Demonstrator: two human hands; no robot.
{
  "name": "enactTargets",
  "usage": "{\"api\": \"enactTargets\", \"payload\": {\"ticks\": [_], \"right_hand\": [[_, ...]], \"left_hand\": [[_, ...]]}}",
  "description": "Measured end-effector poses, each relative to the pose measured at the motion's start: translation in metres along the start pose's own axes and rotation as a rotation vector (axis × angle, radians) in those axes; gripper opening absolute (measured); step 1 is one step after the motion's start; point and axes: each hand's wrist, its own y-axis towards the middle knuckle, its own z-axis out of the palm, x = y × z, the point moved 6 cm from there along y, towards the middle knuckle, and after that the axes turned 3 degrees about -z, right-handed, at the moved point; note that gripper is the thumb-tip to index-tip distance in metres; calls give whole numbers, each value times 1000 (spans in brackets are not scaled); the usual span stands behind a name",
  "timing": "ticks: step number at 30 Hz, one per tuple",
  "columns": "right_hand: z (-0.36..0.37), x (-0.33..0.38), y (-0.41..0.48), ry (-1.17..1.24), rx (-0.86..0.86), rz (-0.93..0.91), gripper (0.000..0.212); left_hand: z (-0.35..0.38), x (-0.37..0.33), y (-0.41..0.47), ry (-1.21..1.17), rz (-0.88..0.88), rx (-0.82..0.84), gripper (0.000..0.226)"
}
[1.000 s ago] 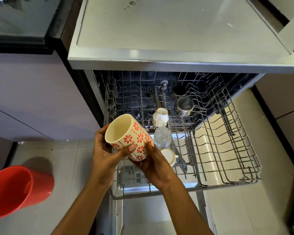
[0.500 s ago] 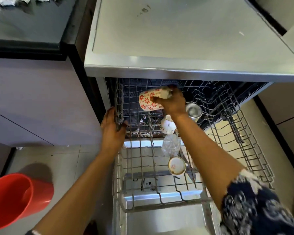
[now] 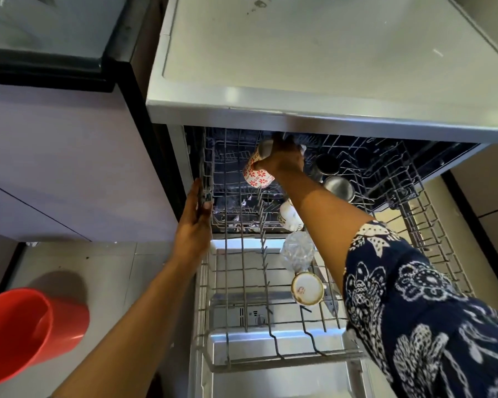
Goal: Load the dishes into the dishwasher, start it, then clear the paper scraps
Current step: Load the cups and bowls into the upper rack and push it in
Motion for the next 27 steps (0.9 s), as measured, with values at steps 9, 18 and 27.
{"api": "enactTargets", "payload": {"ticks": [9,18,27], "right_hand": [[15,6,9,-65,192,-37,102],[35,1,2,-30,180,-36,118],[24,-7,-21,107,77,-90,110]], "left_hand": [[2,-7,-5,-23,-7,-4,51],[0,-2,-1,45,-16,-34,51],[0,-4,-1,62,14,-58,50]]}}
